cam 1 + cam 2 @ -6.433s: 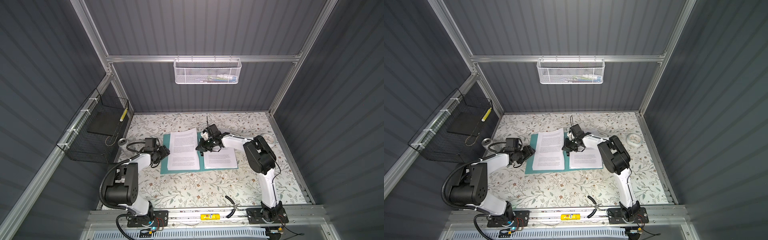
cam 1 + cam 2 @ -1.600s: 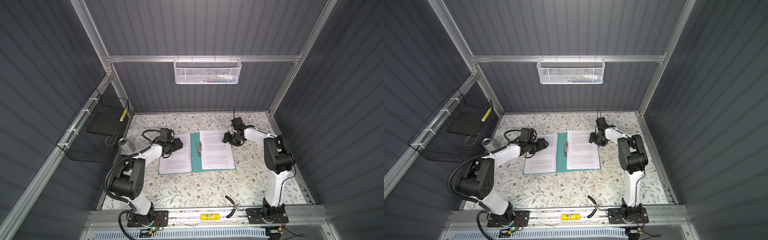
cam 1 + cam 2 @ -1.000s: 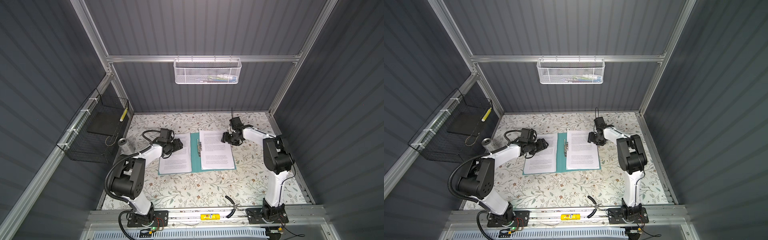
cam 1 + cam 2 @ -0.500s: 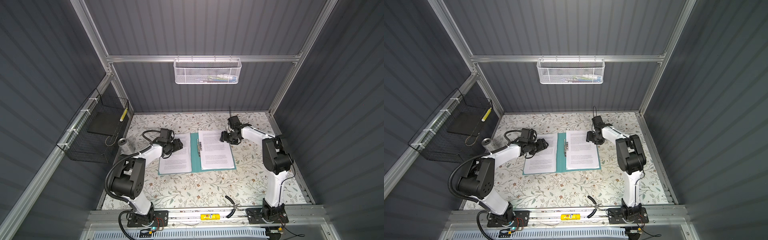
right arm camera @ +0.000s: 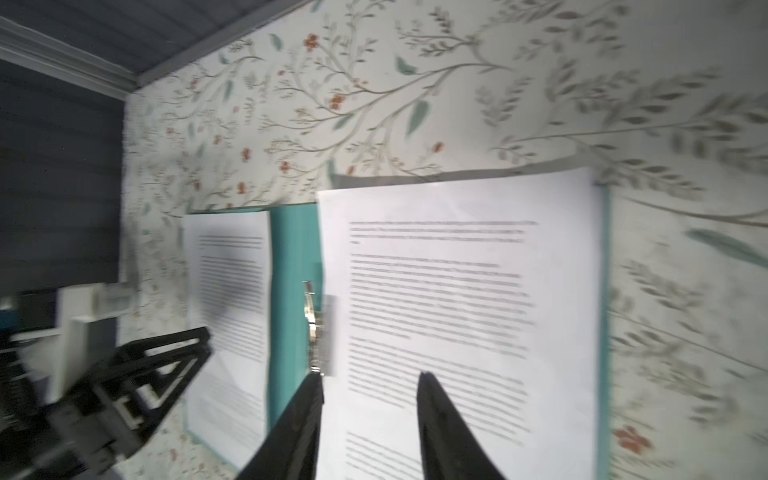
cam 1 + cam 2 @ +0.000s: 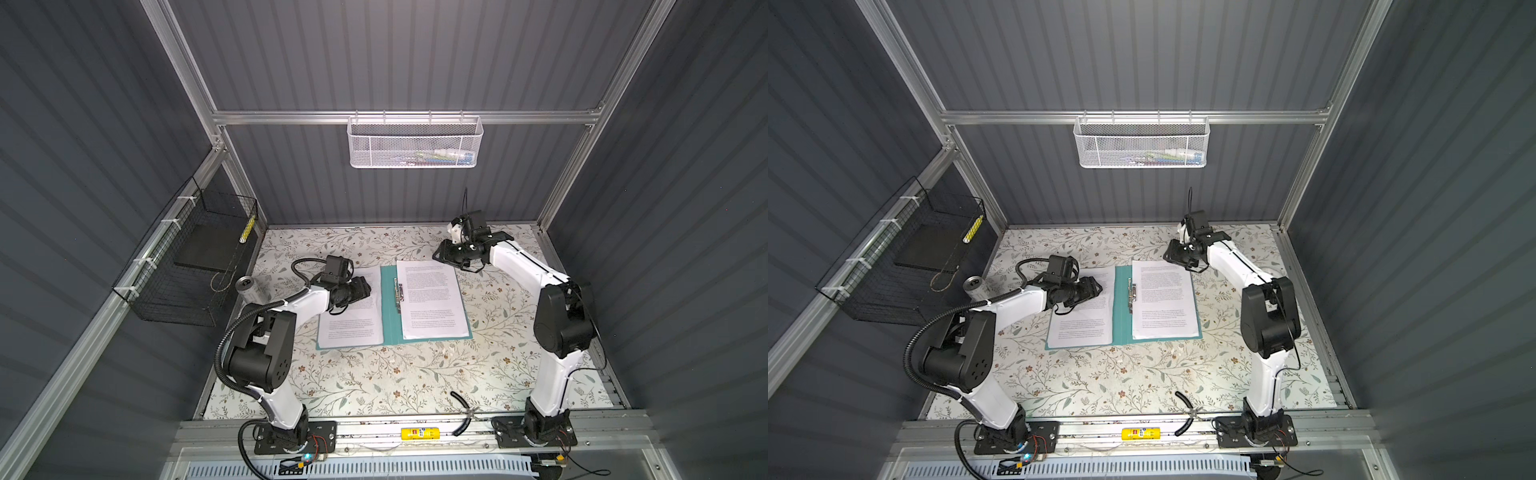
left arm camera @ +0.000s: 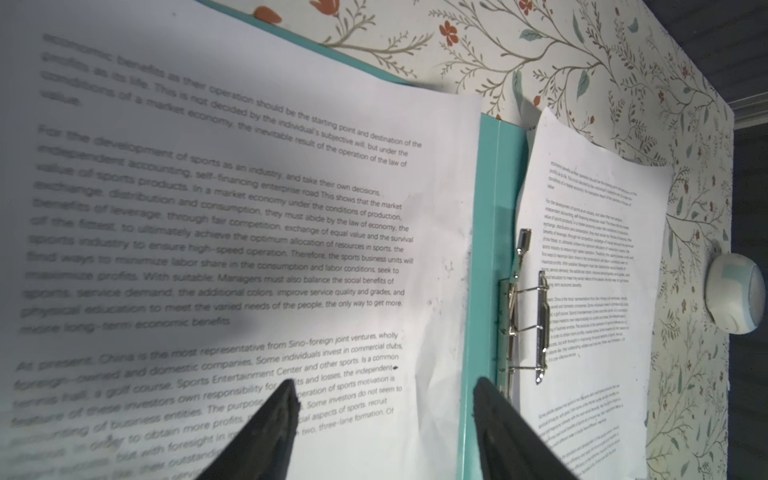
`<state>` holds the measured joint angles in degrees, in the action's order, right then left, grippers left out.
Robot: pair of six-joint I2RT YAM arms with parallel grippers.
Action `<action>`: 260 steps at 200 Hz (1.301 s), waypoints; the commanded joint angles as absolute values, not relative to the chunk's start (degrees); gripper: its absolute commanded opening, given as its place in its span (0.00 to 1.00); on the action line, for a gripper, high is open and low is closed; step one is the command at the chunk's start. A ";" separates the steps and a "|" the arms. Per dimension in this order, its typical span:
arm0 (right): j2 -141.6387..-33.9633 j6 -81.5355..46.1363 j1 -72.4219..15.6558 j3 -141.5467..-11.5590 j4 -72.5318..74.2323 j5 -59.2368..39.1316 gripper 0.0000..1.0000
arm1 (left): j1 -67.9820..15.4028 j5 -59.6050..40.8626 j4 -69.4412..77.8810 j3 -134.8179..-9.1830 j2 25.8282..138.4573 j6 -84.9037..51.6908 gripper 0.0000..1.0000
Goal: Put the files into the folder
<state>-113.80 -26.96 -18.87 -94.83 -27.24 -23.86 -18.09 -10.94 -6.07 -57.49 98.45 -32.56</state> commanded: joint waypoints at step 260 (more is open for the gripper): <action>-108.87 -33.83 -16.02 -82.71 -13.93 -40.90 0.42 | -23.38 -30.86 8.45 -78.00 123.55 -32.00 0.70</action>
<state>-111.02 -33.01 -16.60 -83.50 -15.68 -39.33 -23.29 -28.67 8.69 -76.27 121.80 -32.60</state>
